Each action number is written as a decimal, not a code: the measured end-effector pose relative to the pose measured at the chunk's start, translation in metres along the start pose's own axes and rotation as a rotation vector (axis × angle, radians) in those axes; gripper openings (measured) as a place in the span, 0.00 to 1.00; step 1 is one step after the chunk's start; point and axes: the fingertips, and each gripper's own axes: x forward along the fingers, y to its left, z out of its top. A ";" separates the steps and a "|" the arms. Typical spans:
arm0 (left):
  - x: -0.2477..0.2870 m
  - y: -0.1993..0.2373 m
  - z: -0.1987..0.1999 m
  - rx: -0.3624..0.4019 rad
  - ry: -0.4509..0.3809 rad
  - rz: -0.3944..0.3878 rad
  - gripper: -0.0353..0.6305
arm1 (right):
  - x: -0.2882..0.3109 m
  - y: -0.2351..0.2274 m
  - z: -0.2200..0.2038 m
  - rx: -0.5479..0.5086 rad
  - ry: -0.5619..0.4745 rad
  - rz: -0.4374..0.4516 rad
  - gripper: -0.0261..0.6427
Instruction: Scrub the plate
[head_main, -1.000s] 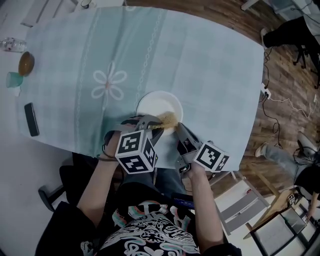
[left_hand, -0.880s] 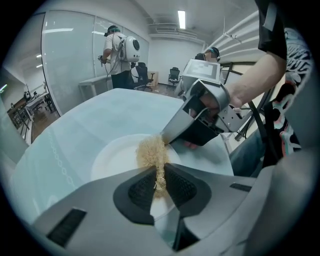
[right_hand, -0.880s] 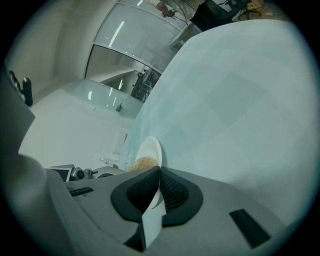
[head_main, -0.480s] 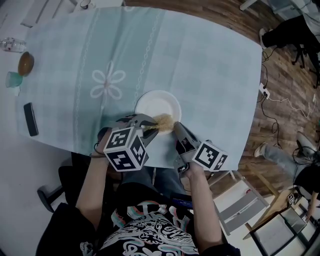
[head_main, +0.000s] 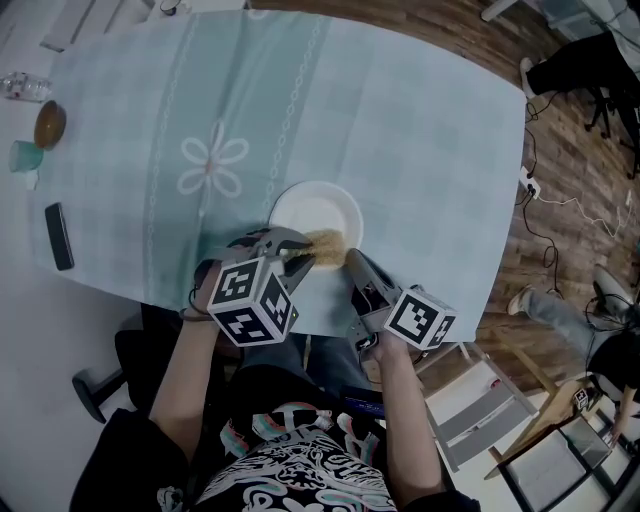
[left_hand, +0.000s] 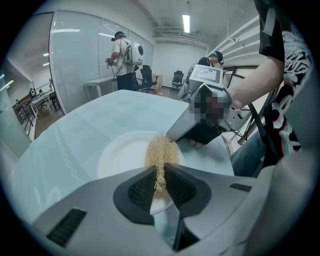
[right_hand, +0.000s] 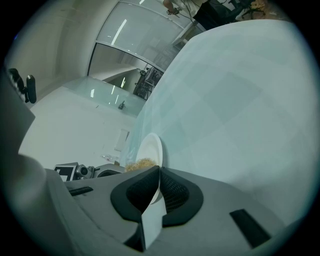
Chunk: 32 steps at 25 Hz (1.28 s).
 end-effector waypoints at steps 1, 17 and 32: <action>0.000 0.000 0.000 0.006 0.004 0.007 0.16 | -0.001 0.000 -0.001 -0.007 0.001 -0.003 0.04; -0.021 0.014 0.020 -0.036 -0.148 0.169 0.33 | -0.014 0.014 0.017 -0.239 -0.081 -0.008 0.05; -0.088 0.059 0.048 -0.370 -0.594 0.489 0.09 | -0.049 0.079 0.056 -0.933 -0.395 -0.136 0.03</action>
